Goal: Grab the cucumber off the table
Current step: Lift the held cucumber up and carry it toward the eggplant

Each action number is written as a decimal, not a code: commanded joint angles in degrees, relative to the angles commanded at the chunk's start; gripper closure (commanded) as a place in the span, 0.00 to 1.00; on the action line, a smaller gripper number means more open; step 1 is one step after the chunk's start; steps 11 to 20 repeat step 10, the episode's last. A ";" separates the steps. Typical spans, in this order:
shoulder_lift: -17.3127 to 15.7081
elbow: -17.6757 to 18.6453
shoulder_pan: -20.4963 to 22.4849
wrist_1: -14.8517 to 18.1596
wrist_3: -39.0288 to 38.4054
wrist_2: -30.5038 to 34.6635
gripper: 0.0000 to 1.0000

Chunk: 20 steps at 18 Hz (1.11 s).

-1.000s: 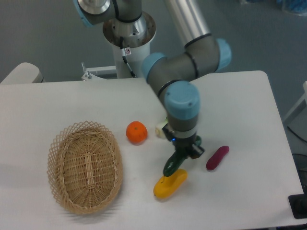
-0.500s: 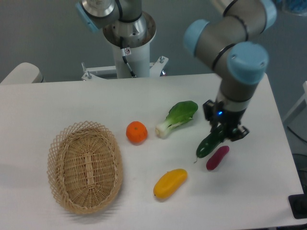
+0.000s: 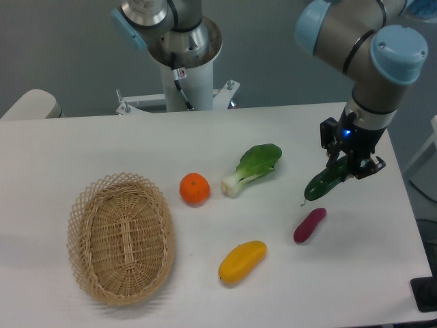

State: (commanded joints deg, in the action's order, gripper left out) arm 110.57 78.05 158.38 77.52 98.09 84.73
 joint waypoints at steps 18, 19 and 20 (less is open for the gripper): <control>-0.44 0.35 -0.26 0.00 -0.09 0.00 0.77; -0.44 0.35 -0.26 0.00 -0.09 0.00 0.77; -0.44 0.35 -0.26 0.00 -0.09 0.00 0.77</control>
